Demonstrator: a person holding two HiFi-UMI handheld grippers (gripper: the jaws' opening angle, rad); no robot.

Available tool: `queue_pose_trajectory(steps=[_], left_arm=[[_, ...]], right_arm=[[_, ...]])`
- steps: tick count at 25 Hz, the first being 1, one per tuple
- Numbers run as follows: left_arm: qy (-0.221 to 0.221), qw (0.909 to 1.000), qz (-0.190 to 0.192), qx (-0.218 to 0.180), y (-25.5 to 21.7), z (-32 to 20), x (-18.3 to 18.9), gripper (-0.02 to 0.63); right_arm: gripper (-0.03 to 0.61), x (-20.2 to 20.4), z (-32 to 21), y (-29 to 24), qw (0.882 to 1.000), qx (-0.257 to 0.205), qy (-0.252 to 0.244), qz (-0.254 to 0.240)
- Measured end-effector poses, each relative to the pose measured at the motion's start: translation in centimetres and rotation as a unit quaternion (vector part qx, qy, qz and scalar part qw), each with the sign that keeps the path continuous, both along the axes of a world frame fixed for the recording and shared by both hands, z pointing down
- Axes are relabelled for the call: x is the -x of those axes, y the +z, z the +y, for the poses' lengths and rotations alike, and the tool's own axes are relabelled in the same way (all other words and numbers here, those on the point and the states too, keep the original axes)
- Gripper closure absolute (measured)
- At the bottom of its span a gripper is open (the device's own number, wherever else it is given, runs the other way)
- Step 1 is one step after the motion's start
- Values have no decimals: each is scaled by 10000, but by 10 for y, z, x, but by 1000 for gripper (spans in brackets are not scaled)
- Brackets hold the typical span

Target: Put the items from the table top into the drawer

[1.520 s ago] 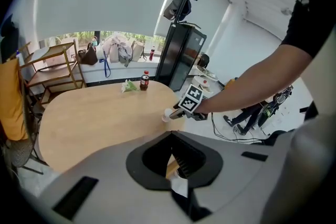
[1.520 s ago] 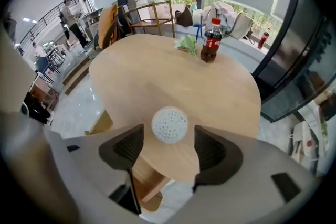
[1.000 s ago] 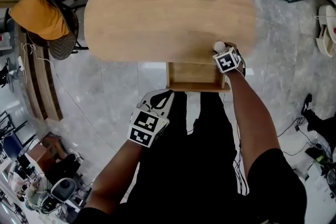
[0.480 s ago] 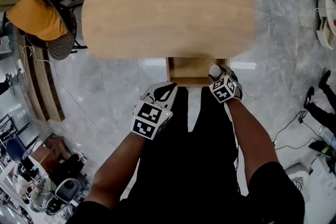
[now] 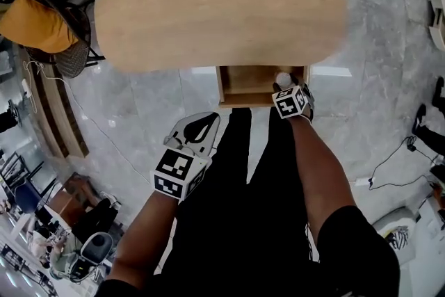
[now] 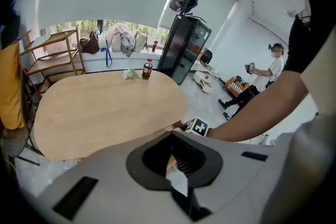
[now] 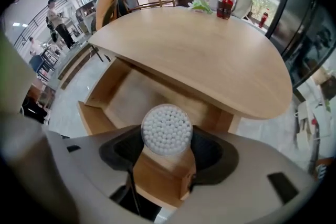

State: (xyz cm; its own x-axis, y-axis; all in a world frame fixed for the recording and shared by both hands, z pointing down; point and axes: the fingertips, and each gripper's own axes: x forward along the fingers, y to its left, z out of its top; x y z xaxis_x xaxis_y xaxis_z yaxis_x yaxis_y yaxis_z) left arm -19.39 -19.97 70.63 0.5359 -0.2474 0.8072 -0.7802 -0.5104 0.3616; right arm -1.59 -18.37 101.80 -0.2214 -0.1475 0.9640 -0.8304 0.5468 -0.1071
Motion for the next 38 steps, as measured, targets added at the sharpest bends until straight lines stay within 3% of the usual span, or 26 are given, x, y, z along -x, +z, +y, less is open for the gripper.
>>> queue_pose_trajectory(steps=[4, 8, 16, 23, 27, 29, 31, 33, 38], left_arm=[[55, 9999, -89, 33, 11, 8, 4, 612], [84, 9999, -87, 51, 10, 14, 5, 612], [48, 9999, 96, -108, -11, 9, 3, 612], [170, 9976, 546, -397, -60, -17, -21, 612], [629, 9924, 772, -716, -92, -23, -33, 612], [844, 9894, 796, -875, -106, -26, -32, 612], [975, 9866, 818, -1019, -120, -30, -31, 612], [1054, 9838, 851, -1171, -136, -33, -30, 612], [962, 9769, 1038, -1598, -181, -29, -35, 612]], right_arm=[[310, 1, -2, 25, 9992, -134, -326, 171], [301, 3, 6, 35, 9987, 82, -437, 254], [301, -3, 13, 4, 9973, 334, -556, 357], [301, -1, 7, -89, 9960, 176, -879, 41], [302, 8, -10, -179, 9975, -357, -509, -342], [360, 12, -21, -229, 9956, -763, -178, -510], [475, 15, -29, -277, 9898, -1179, 196, -778], [548, 21, -34, -326, 9791, -1542, 542, -1207], [575, 33, -28, -449, 9331, -2278, 1114, -2550]])
